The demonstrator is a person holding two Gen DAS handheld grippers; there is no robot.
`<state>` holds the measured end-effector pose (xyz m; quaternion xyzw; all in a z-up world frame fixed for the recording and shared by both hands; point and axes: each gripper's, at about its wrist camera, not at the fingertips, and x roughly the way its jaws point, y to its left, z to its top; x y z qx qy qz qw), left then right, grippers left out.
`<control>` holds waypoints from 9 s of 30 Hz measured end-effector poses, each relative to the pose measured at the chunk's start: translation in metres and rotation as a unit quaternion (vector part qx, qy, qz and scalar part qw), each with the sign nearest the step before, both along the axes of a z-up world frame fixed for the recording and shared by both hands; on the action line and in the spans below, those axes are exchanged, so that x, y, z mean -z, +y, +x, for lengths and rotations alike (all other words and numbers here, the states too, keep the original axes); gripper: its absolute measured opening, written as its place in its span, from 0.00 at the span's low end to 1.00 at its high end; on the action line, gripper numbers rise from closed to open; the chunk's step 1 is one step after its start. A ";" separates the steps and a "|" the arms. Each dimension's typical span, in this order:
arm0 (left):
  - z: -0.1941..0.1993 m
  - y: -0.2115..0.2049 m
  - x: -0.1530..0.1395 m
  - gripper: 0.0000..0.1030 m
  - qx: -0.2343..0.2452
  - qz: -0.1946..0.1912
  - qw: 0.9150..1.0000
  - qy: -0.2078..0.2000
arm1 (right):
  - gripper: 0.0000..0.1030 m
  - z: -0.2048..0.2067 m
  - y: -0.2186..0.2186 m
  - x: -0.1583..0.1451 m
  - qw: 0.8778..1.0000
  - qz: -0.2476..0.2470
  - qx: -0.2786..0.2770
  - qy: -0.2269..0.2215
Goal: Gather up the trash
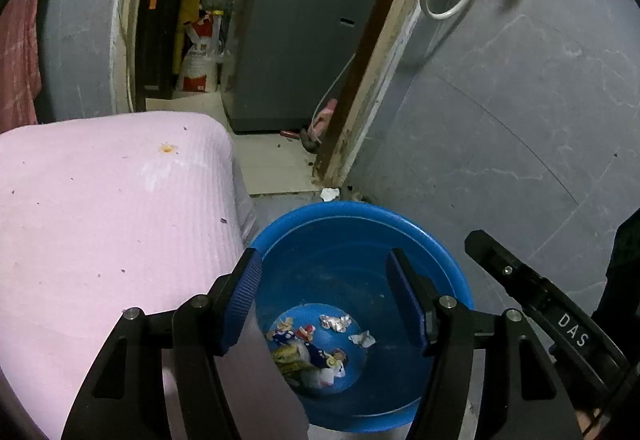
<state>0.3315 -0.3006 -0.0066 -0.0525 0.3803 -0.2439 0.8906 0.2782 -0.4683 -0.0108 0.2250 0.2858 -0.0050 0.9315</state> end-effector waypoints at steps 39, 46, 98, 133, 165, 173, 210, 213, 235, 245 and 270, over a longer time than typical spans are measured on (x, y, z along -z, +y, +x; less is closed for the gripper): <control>-0.088 0.122 -0.046 0.96 -0.105 0.020 0.981 -0.164 | 1.00 -0.091 0.062 -0.057 0.978 -0.129 0.037 -0.161; -0.119 0.142 -0.052 0.98 -0.114 0.011 0.975 -0.192 | 1.00 -0.125 0.083 -0.059 0.974 -0.146 0.026 -0.171; -0.310 0.230 -0.005 0.98 -0.178 0.025 0.954 -0.242 | 1.00 -0.279 0.192 -0.026 0.966 -0.194 -0.023 -0.169; -0.328 0.251 0.012 0.98 -0.202 0.035 0.949 -0.242 | 1.00 -0.290 0.199 -0.012 0.969 -0.197 -0.003 -0.148; -0.328 0.251 0.013 0.98 -0.201 0.035 0.948 -0.243 | 1.00 -0.289 0.200 -0.012 0.970 -0.194 -0.002 -0.149; -0.328 0.251 0.013 0.98 -0.201 0.035 0.948 -0.243 | 1.00 -0.289 0.201 -0.012 0.970 -0.194 -0.001 -0.149; -0.328 0.252 0.014 0.98 -0.202 0.036 0.948 -0.242 | 1.00 -0.289 0.204 -0.012 0.970 -0.193 0.000 -0.149; -0.328 0.252 0.014 0.98 -0.202 0.036 0.948 -0.242 | 1.00 -0.289 0.204 -0.012 0.970 -0.193 0.000 -0.149; -0.328 0.253 0.014 0.98 -0.202 0.036 0.949 -0.242 | 1.00 -0.290 0.205 -0.012 0.970 -0.192 0.001 -0.148; -0.327 0.254 0.014 0.98 -0.202 0.036 0.948 -0.241 | 1.00 -0.290 0.206 -0.012 0.970 -0.192 0.001 -0.148; -0.327 0.255 0.014 0.98 -0.203 0.036 0.949 -0.240 | 1.00 -0.289 0.207 -0.012 0.970 -0.191 0.001 -0.148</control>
